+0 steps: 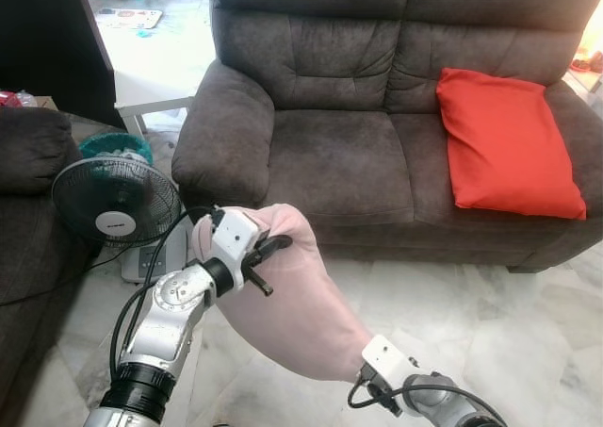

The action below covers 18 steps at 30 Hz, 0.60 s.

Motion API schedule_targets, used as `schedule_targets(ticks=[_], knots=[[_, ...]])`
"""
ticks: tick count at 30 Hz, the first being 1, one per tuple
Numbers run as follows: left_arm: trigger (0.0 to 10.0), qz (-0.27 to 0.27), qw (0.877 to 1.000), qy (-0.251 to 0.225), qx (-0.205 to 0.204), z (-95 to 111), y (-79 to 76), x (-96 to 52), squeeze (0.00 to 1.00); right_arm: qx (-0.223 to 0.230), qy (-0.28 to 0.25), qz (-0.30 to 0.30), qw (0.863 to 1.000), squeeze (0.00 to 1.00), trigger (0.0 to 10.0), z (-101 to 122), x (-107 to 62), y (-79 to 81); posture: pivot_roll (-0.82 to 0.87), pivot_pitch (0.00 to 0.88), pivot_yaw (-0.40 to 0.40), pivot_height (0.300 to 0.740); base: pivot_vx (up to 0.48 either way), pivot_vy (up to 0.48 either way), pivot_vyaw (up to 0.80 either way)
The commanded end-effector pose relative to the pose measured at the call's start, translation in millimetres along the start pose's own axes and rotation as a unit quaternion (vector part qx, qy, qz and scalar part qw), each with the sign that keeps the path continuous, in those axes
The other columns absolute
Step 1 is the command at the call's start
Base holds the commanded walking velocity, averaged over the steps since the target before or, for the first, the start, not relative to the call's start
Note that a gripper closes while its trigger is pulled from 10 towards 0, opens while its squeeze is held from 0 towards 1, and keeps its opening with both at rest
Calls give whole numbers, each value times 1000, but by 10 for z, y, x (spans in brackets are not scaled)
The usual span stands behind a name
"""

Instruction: Move the pillow to the sofa from floor

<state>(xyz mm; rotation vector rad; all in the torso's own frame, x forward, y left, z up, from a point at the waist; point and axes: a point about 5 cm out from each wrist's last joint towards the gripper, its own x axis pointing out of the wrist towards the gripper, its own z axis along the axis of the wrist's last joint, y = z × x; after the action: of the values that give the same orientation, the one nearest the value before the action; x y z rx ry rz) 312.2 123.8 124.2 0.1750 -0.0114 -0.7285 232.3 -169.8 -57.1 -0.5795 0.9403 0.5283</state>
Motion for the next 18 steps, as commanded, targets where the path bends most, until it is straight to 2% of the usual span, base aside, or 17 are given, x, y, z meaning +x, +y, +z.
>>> schedule_targets(ticks=[1, 18], knots=[[10000, 0, 998, -66, 19, 318, 41, 51, 0, 5, -6, 3, 1000, 0, 0, 9, -2, -4, 132, 48, -84, 740, 0, 0, 0], [10000, 0, 998, -58, 22, 296, 50, 53, 0, -6, -14, 14, 1000, 0, 0, 36, -2, 6, 132, 49, -81, 740, 0, 0, 0]])
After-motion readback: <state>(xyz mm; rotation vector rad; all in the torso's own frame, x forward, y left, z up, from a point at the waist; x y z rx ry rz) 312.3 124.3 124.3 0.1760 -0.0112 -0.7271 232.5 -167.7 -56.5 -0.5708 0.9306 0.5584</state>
